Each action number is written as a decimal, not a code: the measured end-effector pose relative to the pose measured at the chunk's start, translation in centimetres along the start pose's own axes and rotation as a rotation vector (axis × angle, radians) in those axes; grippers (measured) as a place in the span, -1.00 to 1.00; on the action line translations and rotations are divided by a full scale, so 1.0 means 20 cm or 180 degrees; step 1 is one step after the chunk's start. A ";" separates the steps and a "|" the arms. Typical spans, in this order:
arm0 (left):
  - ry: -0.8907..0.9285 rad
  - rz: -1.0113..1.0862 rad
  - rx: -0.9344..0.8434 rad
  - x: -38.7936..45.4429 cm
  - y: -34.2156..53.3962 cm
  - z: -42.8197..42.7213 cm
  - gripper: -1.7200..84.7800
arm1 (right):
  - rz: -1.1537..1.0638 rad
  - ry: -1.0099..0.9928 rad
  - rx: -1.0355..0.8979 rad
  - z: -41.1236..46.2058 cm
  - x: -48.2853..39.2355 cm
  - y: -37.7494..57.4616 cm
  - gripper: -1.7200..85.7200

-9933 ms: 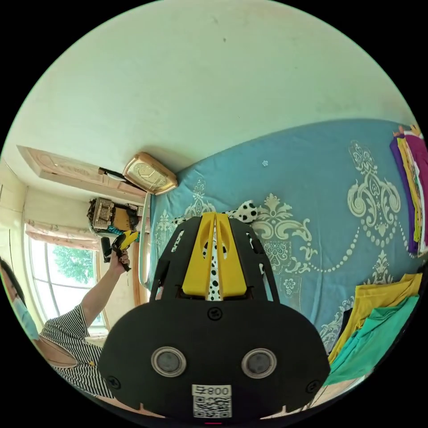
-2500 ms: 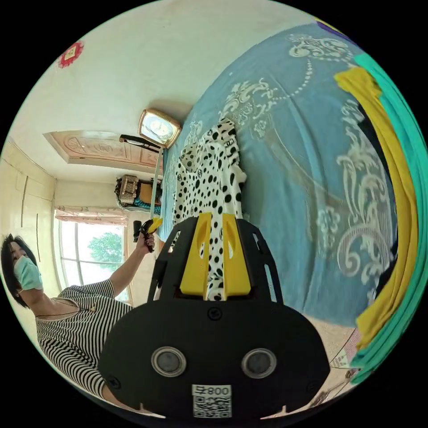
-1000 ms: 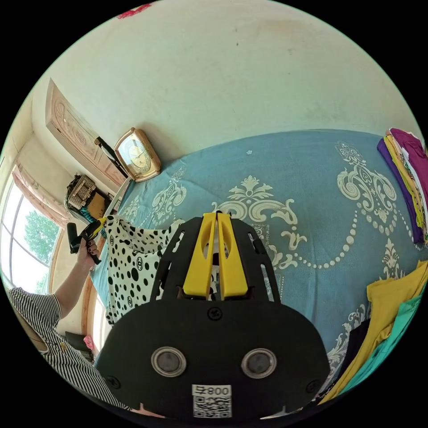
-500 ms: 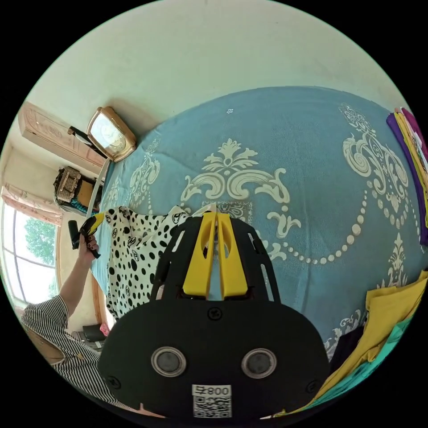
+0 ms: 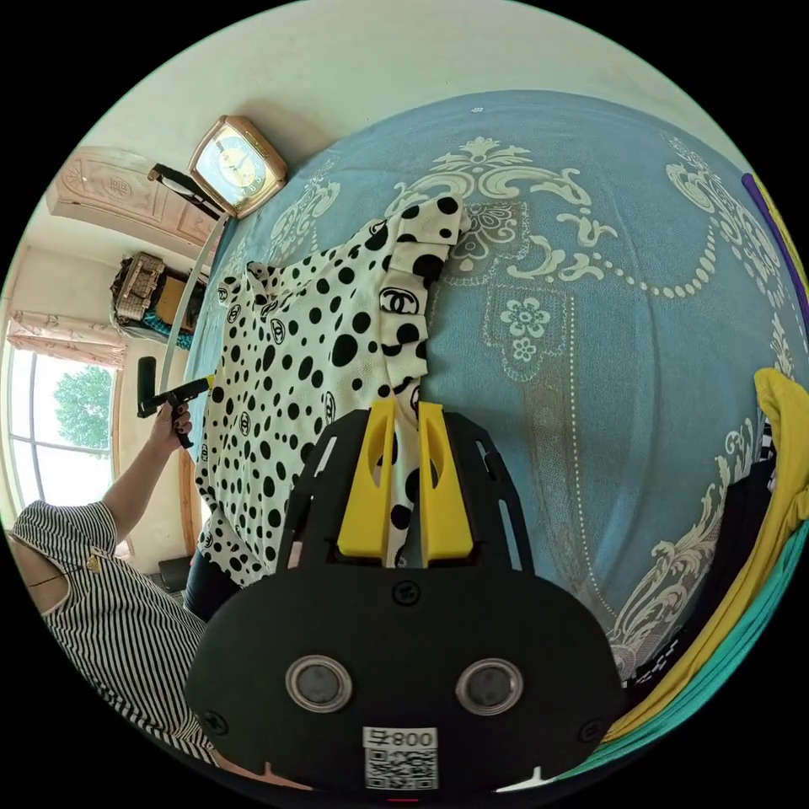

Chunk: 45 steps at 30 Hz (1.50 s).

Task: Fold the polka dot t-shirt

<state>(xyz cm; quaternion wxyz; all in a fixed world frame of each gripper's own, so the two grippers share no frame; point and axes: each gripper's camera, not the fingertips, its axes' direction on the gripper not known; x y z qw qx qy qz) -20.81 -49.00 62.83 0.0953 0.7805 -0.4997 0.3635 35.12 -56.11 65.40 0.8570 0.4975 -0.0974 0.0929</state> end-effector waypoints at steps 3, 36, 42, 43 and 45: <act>-0.0123 0.0060 -0.0029 0.05 -0.02 -0.01 -0.90 | -0.0051 0.0204 -0.0010 0.02 -0.03 -0.02 -0.91; 0.0405 -0.0137 0.0482 -0.09 -0.70 -0.30 -0.80 | 0.0136 0.0226 0.0603 -0.23 0.00 -0.69 -0.81; 0.0600 -0.0194 0.0496 -0.11 -0.71 -0.36 -0.92 | 0.0189 0.0249 0.0279 -0.17 0.05 -0.72 -0.91; 0.0839 -0.0242 0.0706 -0.13 -0.67 -0.43 -0.92 | 0.0187 0.0174 0.0331 -0.21 0.06 -0.68 -0.92; 0.1270 -0.0364 0.1082 -0.16 -0.59 -0.54 -0.93 | 0.0160 -0.0017 0.0488 -0.31 0.07 -0.60 -0.93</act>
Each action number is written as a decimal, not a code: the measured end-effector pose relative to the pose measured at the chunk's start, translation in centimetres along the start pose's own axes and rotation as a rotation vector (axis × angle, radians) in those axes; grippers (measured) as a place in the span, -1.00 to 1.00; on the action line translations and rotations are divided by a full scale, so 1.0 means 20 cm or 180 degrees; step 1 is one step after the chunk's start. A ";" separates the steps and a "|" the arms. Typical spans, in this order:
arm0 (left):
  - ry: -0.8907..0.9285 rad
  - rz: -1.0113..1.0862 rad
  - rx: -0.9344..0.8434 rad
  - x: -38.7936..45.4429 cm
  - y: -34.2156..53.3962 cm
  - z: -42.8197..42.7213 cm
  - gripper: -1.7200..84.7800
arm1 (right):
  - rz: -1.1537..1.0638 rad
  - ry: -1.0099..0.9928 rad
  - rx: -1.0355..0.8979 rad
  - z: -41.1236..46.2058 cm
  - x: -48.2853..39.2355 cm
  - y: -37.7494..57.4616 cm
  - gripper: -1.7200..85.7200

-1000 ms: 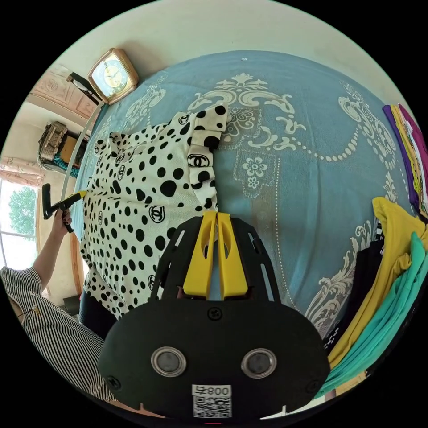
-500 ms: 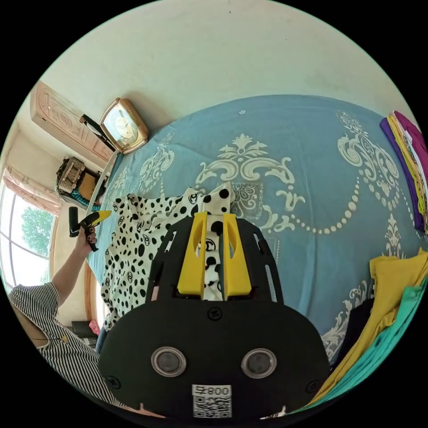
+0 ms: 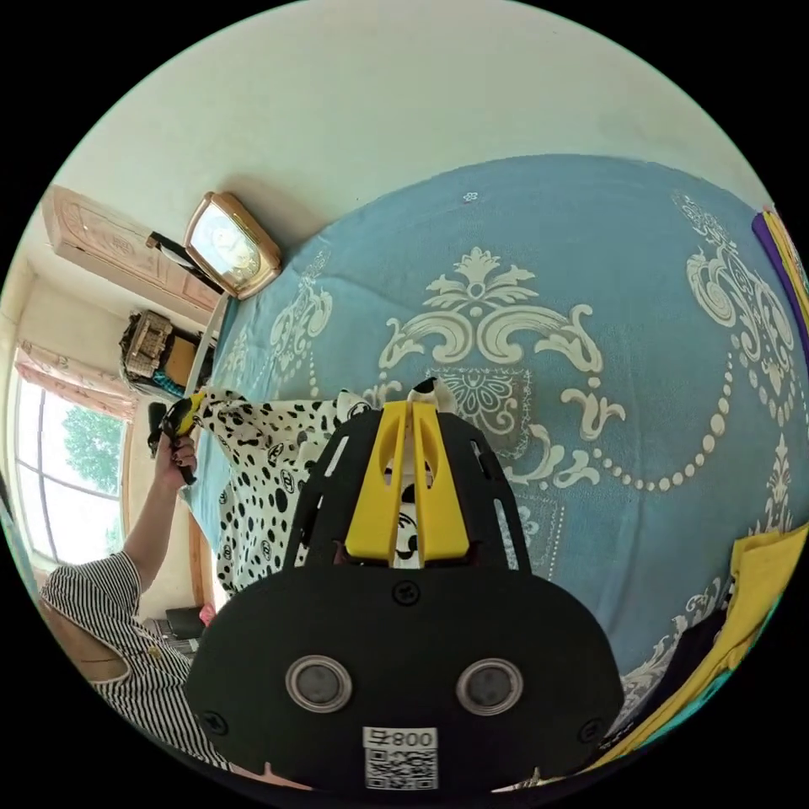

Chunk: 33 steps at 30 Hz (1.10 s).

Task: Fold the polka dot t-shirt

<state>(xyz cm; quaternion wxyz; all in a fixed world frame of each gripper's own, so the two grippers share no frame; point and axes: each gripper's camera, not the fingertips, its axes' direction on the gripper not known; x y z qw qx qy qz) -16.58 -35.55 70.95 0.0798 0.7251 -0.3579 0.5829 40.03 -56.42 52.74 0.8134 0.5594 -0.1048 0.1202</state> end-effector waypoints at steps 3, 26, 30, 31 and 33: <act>0.0532 -0.0277 0.0591 -0.01 0.09 -0.20 -0.93 | 0.0014 -0.0471 0.0575 -0.29 0.03 0.17 -0.94; -0.0784 0.0274 -0.0511 -0.10 -0.38 0.08 -0.76 | 0.0404 -0.0543 0.0450 -0.33 0.32 0.24 -0.95; -0.1168 0.0349 -0.1256 -0.10 -0.46 0.26 -0.89 | 0.0327 -0.0484 0.0417 -0.36 0.29 0.24 -0.95; -0.1328 0.0388 -0.1308 -0.09 -0.45 0.27 -0.90 | 0.0301 -0.0481 0.0417 -0.38 0.29 0.24 -0.95; -0.1162 0.0314 -0.1118 -0.08 -0.43 0.21 -0.92 | 0.0284 -0.0459 0.0428 -0.41 0.29 0.26 -0.95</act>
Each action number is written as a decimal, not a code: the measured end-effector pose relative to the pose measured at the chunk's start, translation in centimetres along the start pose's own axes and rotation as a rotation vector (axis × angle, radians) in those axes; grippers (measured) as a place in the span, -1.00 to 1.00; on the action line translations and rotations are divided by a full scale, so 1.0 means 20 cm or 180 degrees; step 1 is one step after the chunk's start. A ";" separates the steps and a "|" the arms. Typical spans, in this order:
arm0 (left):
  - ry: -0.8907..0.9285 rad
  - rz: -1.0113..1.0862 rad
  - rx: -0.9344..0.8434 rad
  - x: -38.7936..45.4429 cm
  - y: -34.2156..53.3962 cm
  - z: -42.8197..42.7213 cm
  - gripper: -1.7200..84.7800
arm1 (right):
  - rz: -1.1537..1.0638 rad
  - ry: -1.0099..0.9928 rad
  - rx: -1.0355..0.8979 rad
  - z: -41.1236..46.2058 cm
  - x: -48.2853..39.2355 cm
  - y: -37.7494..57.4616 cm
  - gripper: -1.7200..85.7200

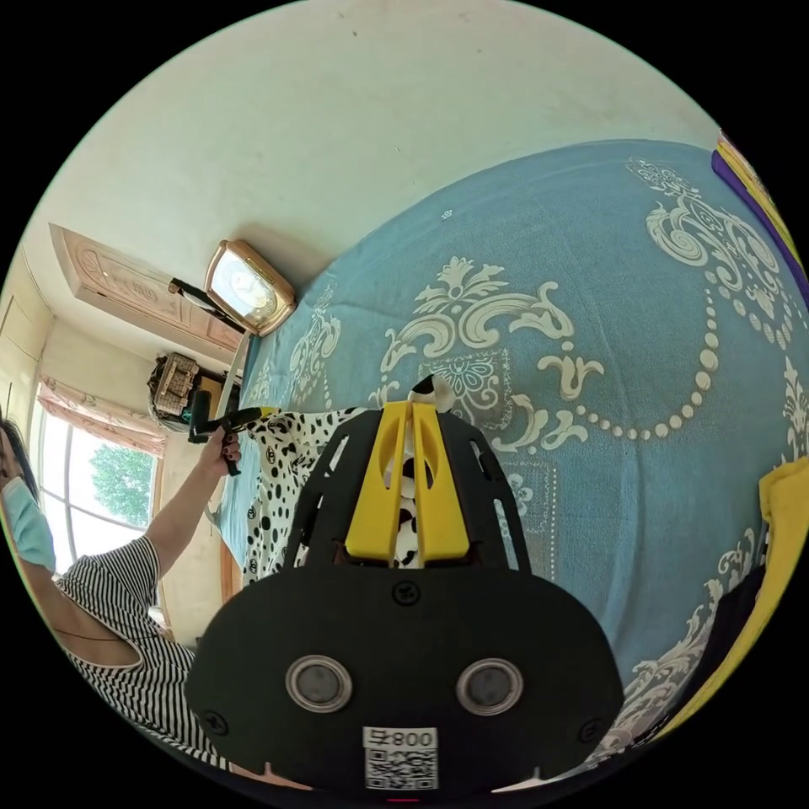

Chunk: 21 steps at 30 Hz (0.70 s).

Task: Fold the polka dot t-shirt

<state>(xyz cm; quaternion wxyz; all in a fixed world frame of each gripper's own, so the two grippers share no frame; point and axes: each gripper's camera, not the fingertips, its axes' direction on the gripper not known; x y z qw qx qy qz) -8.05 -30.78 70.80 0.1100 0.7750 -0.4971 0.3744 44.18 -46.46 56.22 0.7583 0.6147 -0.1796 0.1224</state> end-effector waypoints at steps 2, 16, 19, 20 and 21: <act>0.0445 -0.0211 0.0436 -0.04 0.08 -0.09 -0.93 | -0.0022 -0.0032 0.0048 -0.06 0.01 0.03 -0.95; 0.2129 -0.1505 0.2219 -0.23 0.41 0.02 -0.92 | 0.0020 -0.0422 0.0426 -0.19 0.03 0.05 -0.95; 0.1852 -0.1444 0.1560 -0.24 0.25 0.20 -0.88 | 0.0137 -0.0271 0.0433 -0.15 0.08 -0.01 -0.95; 0.1813 -0.1452 0.1528 -0.24 0.24 0.22 -0.88 | 0.0186 -0.0180 0.0355 -0.12 0.10 -0.03 -0.95; 0.1812 -0.1220 0.1538 -0.22 0.23 0.22 -0.86 | 0.0207 -0.0116 0.0326 -0.11 0.12 -0.04 -0.95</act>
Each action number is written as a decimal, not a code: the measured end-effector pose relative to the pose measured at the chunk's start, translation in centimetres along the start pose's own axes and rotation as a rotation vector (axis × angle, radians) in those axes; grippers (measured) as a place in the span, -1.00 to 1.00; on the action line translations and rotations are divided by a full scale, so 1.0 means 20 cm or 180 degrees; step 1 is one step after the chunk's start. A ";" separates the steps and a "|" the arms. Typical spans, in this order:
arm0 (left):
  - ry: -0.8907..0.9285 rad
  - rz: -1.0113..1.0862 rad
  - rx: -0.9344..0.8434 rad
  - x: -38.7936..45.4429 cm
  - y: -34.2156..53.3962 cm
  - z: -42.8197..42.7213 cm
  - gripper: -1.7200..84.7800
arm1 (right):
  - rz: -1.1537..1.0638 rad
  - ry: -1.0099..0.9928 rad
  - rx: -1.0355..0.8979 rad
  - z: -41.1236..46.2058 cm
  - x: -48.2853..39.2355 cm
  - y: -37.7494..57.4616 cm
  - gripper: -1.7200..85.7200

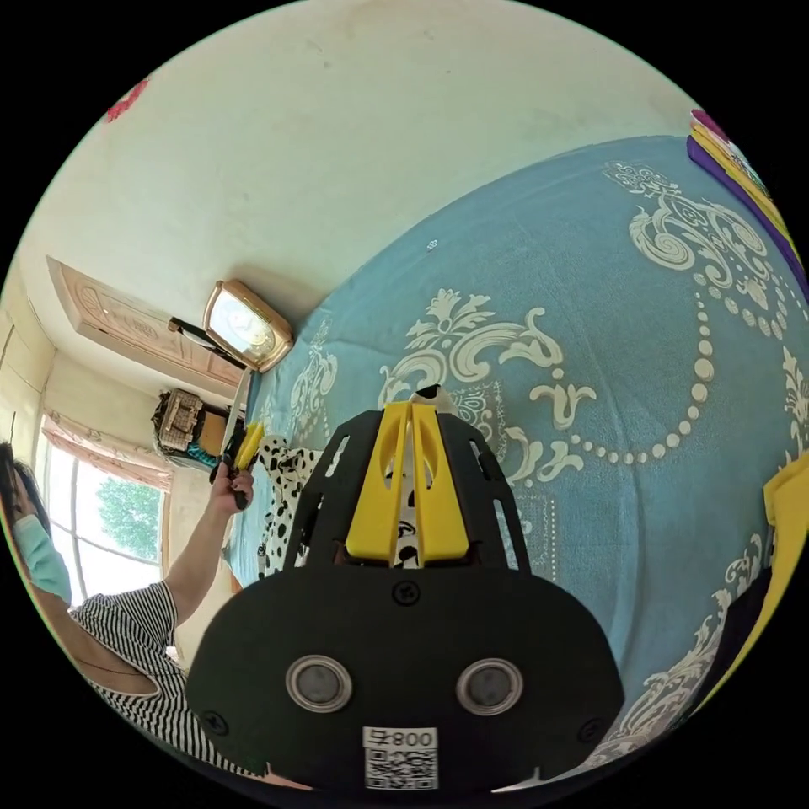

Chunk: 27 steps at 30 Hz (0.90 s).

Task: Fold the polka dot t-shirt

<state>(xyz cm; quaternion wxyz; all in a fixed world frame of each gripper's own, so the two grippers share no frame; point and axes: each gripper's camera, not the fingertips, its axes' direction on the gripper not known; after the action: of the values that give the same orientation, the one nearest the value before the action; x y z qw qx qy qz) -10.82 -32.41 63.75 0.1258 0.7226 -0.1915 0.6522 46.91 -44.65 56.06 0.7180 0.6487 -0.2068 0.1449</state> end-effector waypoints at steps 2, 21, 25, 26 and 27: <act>-0.0085 0.0234 -0.0060 0.03 0.02 -0.01 -0.83 | 0.0038 0.0125 -0.0132 0.06 0.05 -0.03 -0.95; -0.2259 0.1598 -0.1051 0.11 0.70 0.06 -0.92 | -0.0065 0.0208 -0.0512 0.03 0.17 0.30 -0.83; -0.2264 0.1464 -0.0983 0.02 0.79 0.10 -0.93 | -0.0214 0.0430 -0.0722 0.09 0.13 0.52 -0.82; -0.2246 0.1421 -0.0984 0.00 0.80 0.11 -0.93 | -0.0234 0.0389 -0.0783 0.12 0.13 0.56 -0.82; -0.2242 0.1349 -0.0969 -0.03 0.82 0.13 -0.93 | -0.0238 0.0376 -0.0836 0.14 0.13 0.57 -0.82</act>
<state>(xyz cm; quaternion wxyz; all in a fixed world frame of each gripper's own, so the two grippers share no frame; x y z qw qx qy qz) -15.72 -48.18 61.81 0.0212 0.8189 -0.4606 0.3417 43.46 -46.26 67.57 0.8125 0.5468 -0.1570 0.1276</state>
